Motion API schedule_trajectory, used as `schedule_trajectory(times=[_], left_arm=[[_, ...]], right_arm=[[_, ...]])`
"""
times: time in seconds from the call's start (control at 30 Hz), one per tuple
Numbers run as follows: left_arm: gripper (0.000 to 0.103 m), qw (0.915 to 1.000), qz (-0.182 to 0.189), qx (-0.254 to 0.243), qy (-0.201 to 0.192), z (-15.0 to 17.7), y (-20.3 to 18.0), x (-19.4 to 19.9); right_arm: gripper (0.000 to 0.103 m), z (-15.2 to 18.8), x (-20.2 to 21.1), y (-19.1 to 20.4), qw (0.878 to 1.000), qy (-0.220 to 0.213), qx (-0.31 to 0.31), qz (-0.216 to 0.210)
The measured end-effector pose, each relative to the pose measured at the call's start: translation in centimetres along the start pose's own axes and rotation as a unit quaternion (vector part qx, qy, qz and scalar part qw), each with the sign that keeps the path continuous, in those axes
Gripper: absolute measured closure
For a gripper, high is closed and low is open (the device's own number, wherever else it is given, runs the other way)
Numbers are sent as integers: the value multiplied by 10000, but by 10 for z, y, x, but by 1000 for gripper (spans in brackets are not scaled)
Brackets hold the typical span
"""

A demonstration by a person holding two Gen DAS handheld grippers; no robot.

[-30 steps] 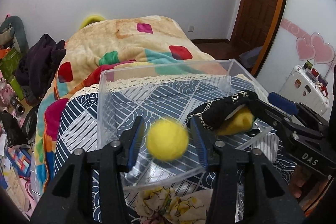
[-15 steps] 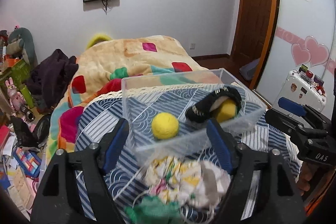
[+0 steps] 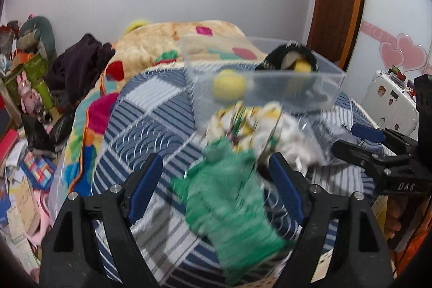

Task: Organize soft objects
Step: 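Grasp the green knitted sock with the left tool while the right tool grasps the bagged grey sock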

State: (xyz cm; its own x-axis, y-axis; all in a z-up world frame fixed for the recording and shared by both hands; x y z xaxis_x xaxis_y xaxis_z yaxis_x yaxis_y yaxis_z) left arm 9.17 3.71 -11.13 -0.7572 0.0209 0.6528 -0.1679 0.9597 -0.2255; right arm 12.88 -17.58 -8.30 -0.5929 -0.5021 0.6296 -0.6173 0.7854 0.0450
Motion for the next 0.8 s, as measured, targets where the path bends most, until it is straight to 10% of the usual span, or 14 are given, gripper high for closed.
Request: schedule_trajectory(times=[0.13, 0.5, 0.8], left_arm=[[22, 9996, 54, 223, 165, 16, 11, -5], [64, 9996, 217, 137, 100, 28, 6, 6], [73, 9988, 319, 134, -334, 10, 3, 37]], right_arm=[[12, 6, -6, 0, 10000, 76, 11, 25], [70, 9, 9, 5, 9998, -126, 180, 32], [73, 0, 38, 4, 9979, -606, 172, 174]])
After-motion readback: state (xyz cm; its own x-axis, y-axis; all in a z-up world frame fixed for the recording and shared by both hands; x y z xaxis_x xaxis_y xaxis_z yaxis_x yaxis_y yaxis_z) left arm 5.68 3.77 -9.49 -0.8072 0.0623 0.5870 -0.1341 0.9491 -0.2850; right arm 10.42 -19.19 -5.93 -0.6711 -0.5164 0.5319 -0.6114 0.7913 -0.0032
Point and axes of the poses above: each gripper's, at about its wrist camera, not at the fingertips, and x roughly against the way its jaws point, y to its left, z to its underside, the point moved 2 cm from there along -x, roughly the way its jaws point, and after that the axes turned 13 degrees about x, right-handed, at the moved point
